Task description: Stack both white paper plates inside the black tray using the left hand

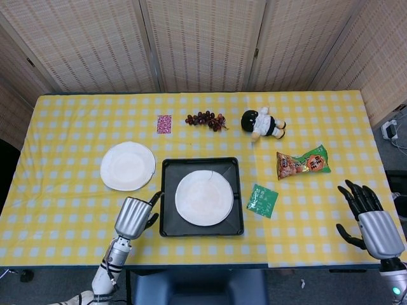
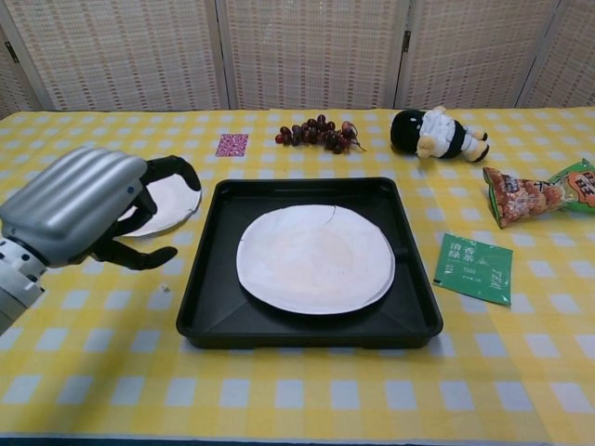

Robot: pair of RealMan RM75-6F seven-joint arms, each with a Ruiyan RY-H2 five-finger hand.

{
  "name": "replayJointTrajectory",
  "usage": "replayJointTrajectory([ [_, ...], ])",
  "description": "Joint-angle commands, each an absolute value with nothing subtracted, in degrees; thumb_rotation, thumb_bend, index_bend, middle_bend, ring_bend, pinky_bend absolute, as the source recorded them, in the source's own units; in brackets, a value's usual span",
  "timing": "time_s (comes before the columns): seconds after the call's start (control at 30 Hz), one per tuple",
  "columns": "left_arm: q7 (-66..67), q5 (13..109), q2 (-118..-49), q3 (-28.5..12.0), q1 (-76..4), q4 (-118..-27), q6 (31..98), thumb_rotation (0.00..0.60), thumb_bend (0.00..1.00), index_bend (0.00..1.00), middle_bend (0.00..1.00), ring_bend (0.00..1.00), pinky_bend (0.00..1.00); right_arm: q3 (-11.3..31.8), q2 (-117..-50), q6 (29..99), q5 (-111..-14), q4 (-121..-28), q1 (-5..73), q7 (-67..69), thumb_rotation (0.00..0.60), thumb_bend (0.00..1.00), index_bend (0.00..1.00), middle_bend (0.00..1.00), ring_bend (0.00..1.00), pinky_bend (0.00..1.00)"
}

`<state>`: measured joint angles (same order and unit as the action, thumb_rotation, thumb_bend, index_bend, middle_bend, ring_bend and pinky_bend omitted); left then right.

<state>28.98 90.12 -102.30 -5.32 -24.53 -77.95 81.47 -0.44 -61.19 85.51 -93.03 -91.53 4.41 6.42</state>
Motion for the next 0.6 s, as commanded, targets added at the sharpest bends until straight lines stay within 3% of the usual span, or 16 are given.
replayJointTrajectory([
  [0.03,28.12,87.93,-99.83,-6.37,-23.45,-77.12,81.33,0.600,0.34,0.40,1.00,1.00,1.00,-0.50,-61.33,85.48,-93.14,-91.58,4.42,6.17,0.600,0.37,0.00,0.00,0.00,0.00],
  [0.23,26.37,83.07,-99.07,-6.98,-23.10,-71.89,77.27,0.600,0.39,0.44,1.00,1.00,1.00,-0.58,-61.87,84.82,-93.23,-91.77,4.72,5.07,0.600,0.37,0.00,0.00,0.00,0.00],
  [0.6,21.82,80.69,-104.34,-8.44,-25.48,-56.12,73.72,0.600,0.43,0.44,1.00,1.00,1.00,-0.17,-62.29,83.41,-91.71,-91.59,5.18,4.11,0.600,0.37,0.00,0.00,0.00,0.00],
])
